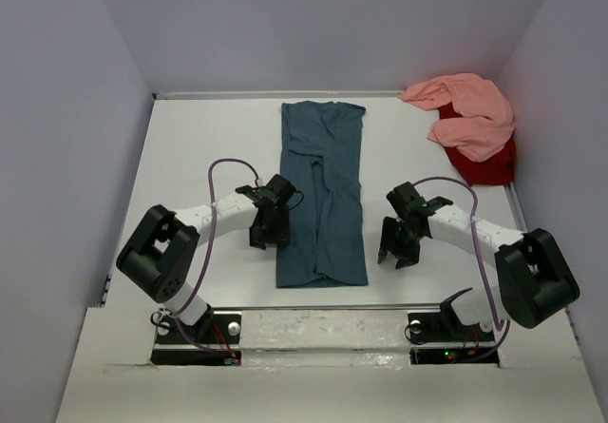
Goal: Fold and stack the t-shirts
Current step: Rotate the tshirt 90 degrees, then grab the bottom of the folded rectangular tshirt with both arms
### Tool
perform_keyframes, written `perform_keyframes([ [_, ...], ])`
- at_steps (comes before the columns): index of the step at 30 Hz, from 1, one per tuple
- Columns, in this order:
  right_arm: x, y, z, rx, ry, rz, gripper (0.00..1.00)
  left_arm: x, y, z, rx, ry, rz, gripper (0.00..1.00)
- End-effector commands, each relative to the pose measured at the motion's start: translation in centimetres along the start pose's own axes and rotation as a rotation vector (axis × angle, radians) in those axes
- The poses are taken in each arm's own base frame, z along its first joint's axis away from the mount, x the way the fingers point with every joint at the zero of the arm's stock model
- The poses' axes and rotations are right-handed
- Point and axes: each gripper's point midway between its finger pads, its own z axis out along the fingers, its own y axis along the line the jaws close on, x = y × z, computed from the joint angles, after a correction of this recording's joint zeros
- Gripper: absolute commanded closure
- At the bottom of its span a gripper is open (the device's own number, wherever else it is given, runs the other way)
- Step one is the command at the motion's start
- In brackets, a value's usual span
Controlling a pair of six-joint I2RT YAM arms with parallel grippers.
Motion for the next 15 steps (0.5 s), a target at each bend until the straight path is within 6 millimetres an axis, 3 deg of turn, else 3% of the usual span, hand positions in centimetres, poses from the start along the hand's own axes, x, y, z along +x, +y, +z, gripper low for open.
perform_keyframes([
  [1,-1.2,-0.5,0.6,0.048,-0.048,-0.011,0.42,1.4,2.0,2.5,-0.084,0.030,0.030,0.35],
  [10,-1.4,0.0,0.4,0.046,-0.056,-0.048,0.41,0.1,2.4,1.2,-0.048,-0.032,-0.023,0.31],
  [15,-0.4,0.5,0.0,0.028,-0.046,-0.058,0.41,0.3,2.3,1.0,-0.029,-0.019,-0.030,0.30],
])
